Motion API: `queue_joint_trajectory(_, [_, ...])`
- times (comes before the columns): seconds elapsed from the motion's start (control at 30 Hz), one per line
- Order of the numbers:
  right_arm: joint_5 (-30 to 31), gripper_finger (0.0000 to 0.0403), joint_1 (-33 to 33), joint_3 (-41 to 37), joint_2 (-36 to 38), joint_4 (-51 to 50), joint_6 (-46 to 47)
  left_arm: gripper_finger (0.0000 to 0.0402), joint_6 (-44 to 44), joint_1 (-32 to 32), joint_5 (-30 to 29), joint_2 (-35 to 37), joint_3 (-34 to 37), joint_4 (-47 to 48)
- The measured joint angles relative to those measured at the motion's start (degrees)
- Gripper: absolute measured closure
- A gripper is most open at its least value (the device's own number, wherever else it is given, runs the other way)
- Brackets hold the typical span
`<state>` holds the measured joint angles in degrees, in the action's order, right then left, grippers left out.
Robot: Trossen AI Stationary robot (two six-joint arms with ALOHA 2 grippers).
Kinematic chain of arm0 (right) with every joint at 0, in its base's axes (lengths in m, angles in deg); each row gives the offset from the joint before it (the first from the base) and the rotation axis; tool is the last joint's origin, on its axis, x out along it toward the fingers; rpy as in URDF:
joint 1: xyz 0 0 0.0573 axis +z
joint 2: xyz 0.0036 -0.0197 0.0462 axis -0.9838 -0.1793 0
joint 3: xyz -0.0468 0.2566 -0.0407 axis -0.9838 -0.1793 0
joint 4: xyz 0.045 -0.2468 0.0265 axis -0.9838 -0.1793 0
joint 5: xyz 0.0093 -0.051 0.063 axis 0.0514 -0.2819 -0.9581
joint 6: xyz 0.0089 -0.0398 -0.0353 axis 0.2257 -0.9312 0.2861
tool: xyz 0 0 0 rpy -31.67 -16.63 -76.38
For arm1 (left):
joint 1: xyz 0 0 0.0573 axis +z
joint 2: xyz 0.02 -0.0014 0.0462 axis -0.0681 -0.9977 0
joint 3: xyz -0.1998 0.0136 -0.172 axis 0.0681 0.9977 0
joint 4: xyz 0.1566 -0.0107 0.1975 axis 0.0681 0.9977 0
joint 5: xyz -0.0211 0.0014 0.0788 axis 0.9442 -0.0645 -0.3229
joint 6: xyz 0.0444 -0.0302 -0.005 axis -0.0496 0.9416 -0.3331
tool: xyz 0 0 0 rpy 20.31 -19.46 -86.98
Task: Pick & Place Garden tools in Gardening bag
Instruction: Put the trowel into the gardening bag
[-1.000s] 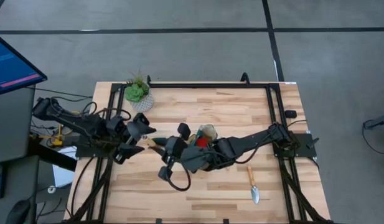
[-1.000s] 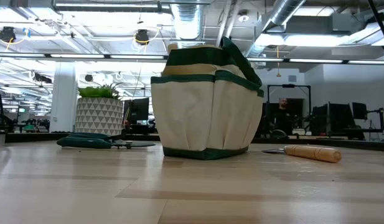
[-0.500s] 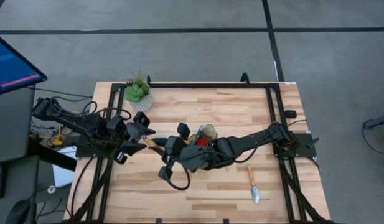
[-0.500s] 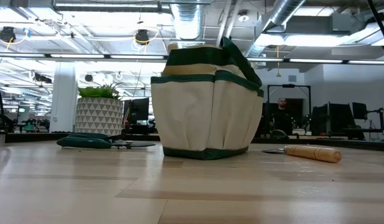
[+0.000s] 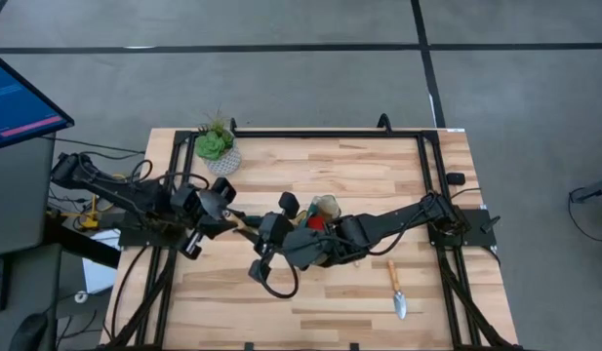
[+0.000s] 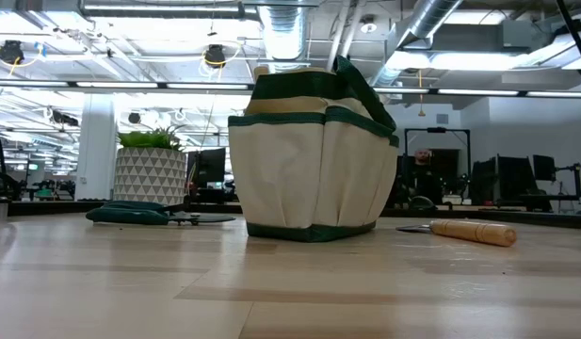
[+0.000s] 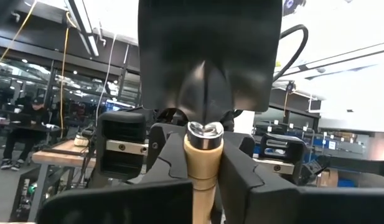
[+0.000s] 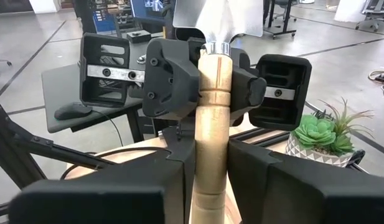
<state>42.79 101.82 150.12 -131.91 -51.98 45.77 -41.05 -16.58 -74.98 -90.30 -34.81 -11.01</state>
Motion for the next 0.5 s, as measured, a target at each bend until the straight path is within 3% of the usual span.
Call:
queue_joint_trajectory(0.23, [1.1,0.0275,2.7,-0.1,2.8,-7.3,-0.6,0.0394,-0.2,0.0,-0.4,3.3,-0.1,6.2])
queue_joint_trajectory(0.5, [14.1,0.0202,9.0,0.0,10.0,-16.0,3.9,0.0394,-1.3,0.0,-4.6,6.3,0.6,19.2])
